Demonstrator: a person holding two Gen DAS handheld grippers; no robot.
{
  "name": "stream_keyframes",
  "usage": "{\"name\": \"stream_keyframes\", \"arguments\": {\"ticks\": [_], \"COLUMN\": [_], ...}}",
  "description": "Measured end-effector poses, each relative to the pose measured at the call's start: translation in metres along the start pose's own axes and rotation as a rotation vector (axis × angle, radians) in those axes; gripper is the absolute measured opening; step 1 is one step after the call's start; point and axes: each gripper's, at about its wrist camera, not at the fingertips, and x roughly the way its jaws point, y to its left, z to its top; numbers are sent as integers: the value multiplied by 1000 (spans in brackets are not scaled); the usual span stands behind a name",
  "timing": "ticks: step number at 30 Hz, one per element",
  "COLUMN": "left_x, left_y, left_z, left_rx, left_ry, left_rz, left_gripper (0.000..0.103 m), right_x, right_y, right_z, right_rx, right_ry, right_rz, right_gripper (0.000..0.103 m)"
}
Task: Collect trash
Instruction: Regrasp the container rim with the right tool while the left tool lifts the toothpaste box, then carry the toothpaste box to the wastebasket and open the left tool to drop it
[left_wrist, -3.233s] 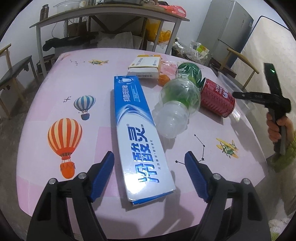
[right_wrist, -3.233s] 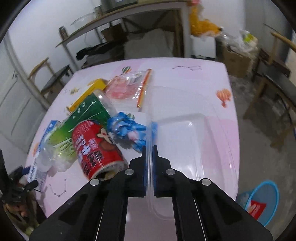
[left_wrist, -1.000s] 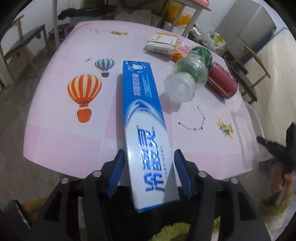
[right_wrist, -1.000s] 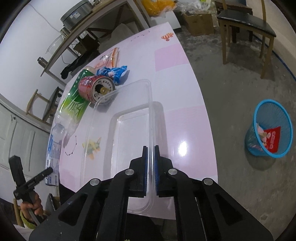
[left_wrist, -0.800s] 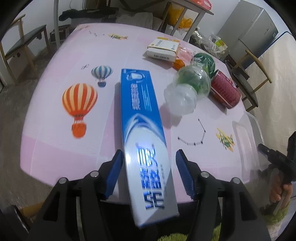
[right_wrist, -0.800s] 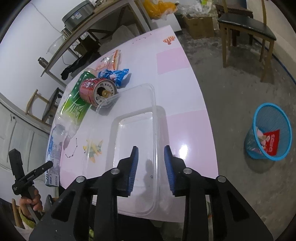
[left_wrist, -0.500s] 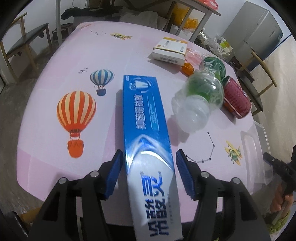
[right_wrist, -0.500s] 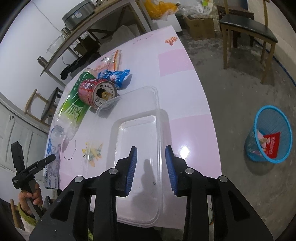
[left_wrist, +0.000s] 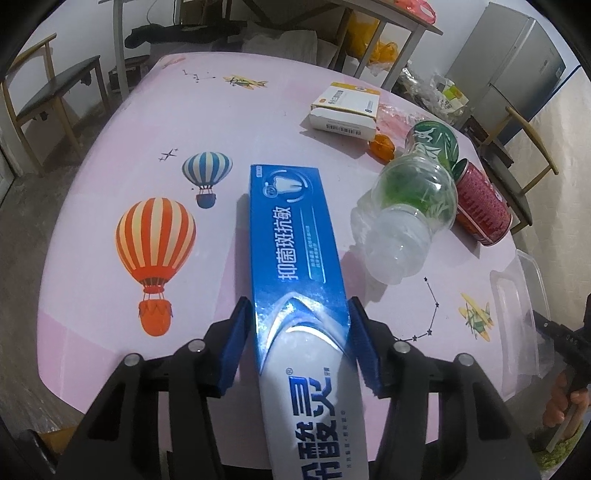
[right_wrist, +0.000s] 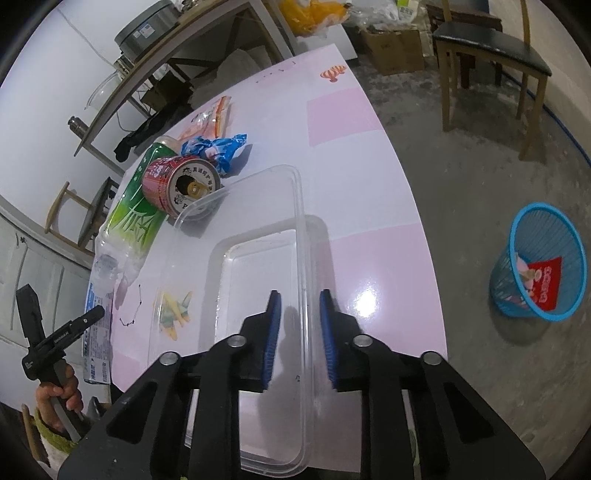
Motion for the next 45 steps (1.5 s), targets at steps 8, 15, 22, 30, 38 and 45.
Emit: {"name": "stream_keyframes", "arguments": {"ticks": [8,15,22,30,38,45], "left_x": [-8,-20,-39,-79,-130,-144], "left_y": [4,5,6,5,-27,-78], "left_z": [-3,-8,-14,-21,-26,-18], "left_rx": [-22,-30,-35,-43,36,144], "left_ry": [-27,-62,-116,-220,-360,-384], "left_rz": [-20,-31,-37,-42,-93,-191], "left_gripper": [48,47,47,47,47,47], "right_x": [-1,-8,-15,-30,-55,-85], "right_y": [-4,-5,-3,-2,4,-8], "right_z": [-3,-5,-5,-4,-2,-5], "right_rx": [24,32,38,41,19,42], "right_ry": [0,-18,-35,-68,-126,-203], "right_rz": [30,47,64,108,146,170], "right_gripper": [4,3,3,3,3,3]}}
